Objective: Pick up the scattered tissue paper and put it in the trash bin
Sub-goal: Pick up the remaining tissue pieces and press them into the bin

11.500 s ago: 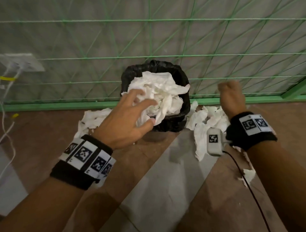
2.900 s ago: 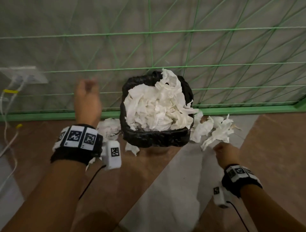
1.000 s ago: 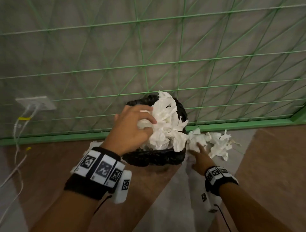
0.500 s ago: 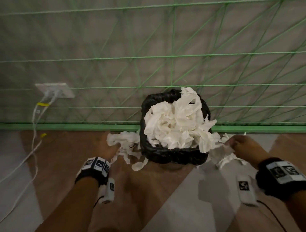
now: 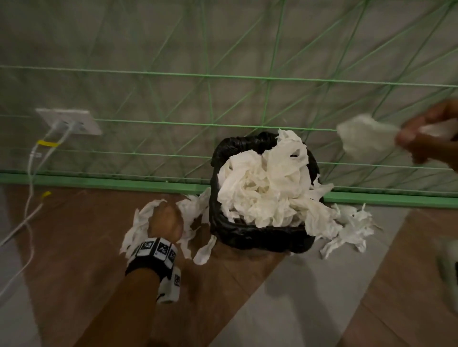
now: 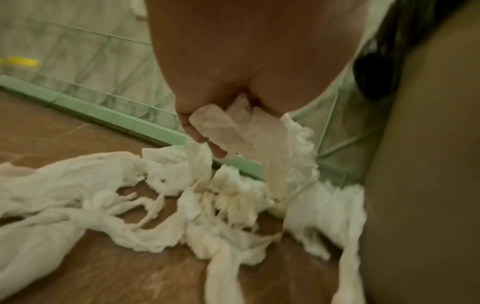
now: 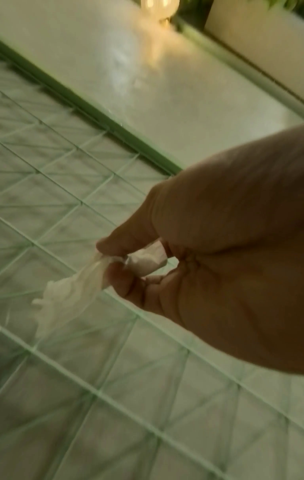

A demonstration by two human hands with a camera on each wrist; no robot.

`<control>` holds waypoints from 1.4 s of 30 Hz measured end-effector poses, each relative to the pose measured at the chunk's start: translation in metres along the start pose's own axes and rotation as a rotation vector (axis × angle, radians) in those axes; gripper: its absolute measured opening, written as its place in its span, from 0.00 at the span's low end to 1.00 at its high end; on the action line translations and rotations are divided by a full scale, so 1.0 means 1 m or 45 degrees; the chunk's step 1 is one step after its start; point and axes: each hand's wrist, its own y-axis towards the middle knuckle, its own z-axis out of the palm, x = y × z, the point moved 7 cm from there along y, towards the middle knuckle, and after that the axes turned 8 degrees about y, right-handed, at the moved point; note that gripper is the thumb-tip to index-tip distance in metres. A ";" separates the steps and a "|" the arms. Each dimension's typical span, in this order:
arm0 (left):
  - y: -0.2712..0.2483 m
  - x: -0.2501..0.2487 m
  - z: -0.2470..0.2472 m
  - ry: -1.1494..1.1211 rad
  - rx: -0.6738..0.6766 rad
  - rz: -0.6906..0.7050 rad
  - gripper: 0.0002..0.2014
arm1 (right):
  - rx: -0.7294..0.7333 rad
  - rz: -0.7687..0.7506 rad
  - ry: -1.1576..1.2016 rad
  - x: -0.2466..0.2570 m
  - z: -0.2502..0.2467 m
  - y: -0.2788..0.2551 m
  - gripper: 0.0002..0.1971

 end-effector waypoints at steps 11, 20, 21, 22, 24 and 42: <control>-0.027 -0.039 -0.186 -0.853 -0.356 -0.022 0.09 | 0.001 -0.250 -0.406 0.021 0.105 0.014 0.10; -0.075 -0.147 -0.346 -1.368 -0.769 0.566 0.08 | 0.877 -0.104 -0.431 -0.023 0.201 -0.029 0.11; -0.076 -0.158 -0.342 -1.333 -0.724 0.608 0.08 | 0.840 -0.077 -0.341 -0.020 0.193 -0.028 0.11; -0.076 -0.169 -0.330 -1.253 -0.646 0.631 0.09 | 0.746 -0.076 -0.240 -0.017 0.182 -0.024 0.12; -0.073 -0.189 -0.286 -0.946 -0.422 0.623 0.12 | 0.453 -0.086 0.021 -0.012 0.146 -0.009 0.14; -0.098 -0.189 -0.217 -0.398 -0.130 0.603 0.24 | 0.331 1.078 -0.502 -0.366 0.093 -0.118 0.57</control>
